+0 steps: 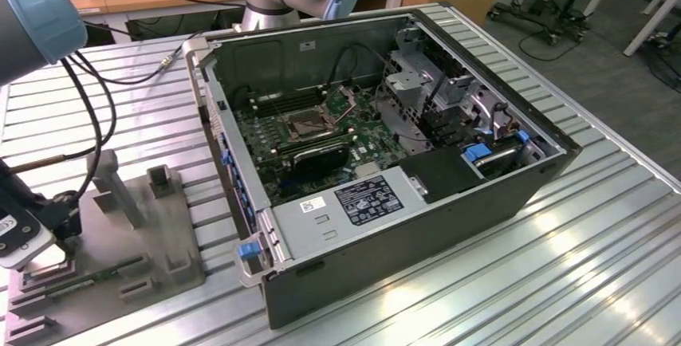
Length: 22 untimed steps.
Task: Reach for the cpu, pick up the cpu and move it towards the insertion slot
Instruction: 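Pick up the cpu and move it towards the insertion slot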
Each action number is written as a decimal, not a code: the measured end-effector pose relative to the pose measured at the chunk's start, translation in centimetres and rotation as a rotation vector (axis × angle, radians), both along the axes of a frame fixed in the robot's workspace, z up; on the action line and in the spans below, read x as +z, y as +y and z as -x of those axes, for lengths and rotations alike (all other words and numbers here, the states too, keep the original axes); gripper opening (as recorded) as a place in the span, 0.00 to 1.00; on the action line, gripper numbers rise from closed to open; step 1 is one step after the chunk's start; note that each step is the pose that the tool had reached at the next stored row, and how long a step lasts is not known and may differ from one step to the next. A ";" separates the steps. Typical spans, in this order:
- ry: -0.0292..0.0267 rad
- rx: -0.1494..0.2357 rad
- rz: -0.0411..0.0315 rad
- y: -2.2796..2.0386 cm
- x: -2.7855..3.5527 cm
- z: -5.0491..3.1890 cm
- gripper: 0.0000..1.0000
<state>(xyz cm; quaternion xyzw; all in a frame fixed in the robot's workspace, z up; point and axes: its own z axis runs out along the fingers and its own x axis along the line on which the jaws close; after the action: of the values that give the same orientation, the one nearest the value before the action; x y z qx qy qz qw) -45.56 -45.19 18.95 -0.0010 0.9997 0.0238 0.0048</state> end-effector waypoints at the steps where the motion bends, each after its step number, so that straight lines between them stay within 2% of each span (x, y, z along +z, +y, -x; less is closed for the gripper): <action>1: 0.0000 0.000 0.0000 0.00 0.04 0.00 0.55; 22: 0.0000 0.000 0.0000 0.00 0.90 0.00 0.55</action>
<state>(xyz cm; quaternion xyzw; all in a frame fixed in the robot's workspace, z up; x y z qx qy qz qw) -45.56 -45.19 19.85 -0.0011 0.9997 0.0239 0.0048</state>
